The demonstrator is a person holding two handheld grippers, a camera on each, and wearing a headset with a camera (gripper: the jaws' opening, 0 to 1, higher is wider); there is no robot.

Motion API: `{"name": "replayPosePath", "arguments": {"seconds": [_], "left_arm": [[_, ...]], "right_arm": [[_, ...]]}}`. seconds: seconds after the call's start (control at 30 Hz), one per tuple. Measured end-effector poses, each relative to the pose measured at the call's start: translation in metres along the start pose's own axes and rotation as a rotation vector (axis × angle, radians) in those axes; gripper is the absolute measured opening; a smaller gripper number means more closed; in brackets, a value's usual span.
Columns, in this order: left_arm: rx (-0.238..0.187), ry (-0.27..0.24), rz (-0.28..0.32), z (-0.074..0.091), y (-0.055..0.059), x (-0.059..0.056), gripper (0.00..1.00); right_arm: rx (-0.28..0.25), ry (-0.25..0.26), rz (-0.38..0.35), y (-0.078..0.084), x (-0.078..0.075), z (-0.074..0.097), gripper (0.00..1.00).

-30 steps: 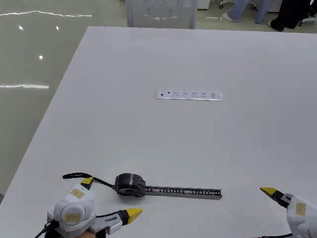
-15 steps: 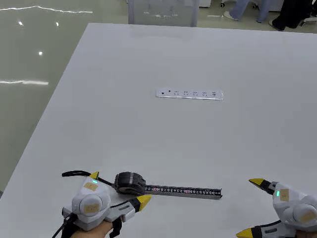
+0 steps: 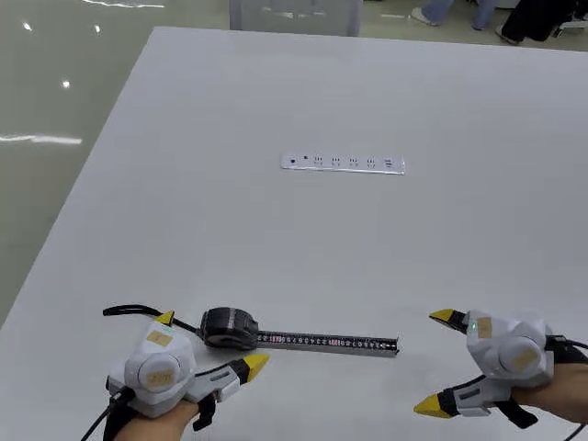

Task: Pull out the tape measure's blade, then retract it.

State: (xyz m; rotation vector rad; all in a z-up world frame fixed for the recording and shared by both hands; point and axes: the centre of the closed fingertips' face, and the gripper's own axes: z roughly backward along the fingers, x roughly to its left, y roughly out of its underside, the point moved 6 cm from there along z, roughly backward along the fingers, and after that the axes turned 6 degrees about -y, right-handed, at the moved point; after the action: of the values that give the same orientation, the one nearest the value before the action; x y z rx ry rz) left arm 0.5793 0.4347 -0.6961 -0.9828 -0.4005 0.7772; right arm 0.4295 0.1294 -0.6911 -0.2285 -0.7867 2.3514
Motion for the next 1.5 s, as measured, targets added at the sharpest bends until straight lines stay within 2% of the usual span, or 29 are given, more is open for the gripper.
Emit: {"name": "replayPosePath", "arguments": {"seconds": [0.07,0.2,0.27,0.37,0.4,0.5,0.57,0.7,0.77,0.87,1.03,1.2,1.3,1.37,1.5], "left_arm": [[-0.014,-0.007,-0.006,0.0,-0.001,0.001,1.0],[-0.012,-0.009,0.013,-0.003,-0.003,0.003,1.0],[-0.027,-0.029,0.061,-0.002,-0.009,0.005,1.0],[-0.122,-0.074,0.084,0.0,-0.025,0.008,1.0],[-0.106,-0.075,0.083,0.0,-0.023,0.008,1.0],[-0.105,-0.091,0.077,-0.005,-0.018,0.011,1.0],[-0.078,-0.091,0.096,-0.011,-0.012,0.012,1.0],[-0.067,-0.096,0.08,-0.026,-0.004,0.009,1.0],[-0.067,-0.098,0.071,-0.027,-0.002,0.006,1.0],[-0.087,-0.094,0.02,-0.027,-0.002,0.004,1.0],[-0.094,-0.088,0.011,-0.026,-0.002,0.002,1.0],[-0.092,-0.084,0.007,-0.027,-0.002,0.0,1.0],[-0.077,-0.068,-0.012,-0.032,0.005,-0.003,1.0],[-0.07,-0.066,-0.016,-0.033,0.007,-0.002,1.0],[-0.069,-0.076,-0.004,-0.034,0.007,0.003,1.0]], "right_arm": [[0.003,0.001,-0.002,0.0,-0.001,0.001,0.86],[0.021,0.005,0.016,-0.002,-0.009,-0.001,0.84],[0.025,0.004,0.022,-0.005,-0.014,-0.001,0.83],[0.05,-0.019,0.046,-0.009,-0.021,-0.001,0.82],[0.058,-0.022,0.054,-0.011,-0.024,-0.001,0.82],[0.083,-0.035,0.066,-0.013,-0.032,-0.002,0.79],[0.097,-0.046,0.076,-0.015,-0.036,-0.005,0.78],[0.111,-0.059,0.09,-0.017,-0.043,-0.016,0.73],[0.126,-0.078,0.095,-0.016,-0.044,-0.023,0.7],[0.141,-0.092,0.1,-0.017,-0.045,-0.033,0.68],[0.163,-0.115,0.111,-0.018,-0.045,-0.044,0.62],[0.168,-0.12,0.108,-0.017,-0.045,-0.046,0.53],[0.193,-0.142,0.072,-0.007,-0.05,-0.057,0.5],[0.172,-0.155,0.036,-0.004,-0.05,-0.062,0.48],[0.191,-0.155,0.045,0.0,-0.051,-0.068,0.38]]}}
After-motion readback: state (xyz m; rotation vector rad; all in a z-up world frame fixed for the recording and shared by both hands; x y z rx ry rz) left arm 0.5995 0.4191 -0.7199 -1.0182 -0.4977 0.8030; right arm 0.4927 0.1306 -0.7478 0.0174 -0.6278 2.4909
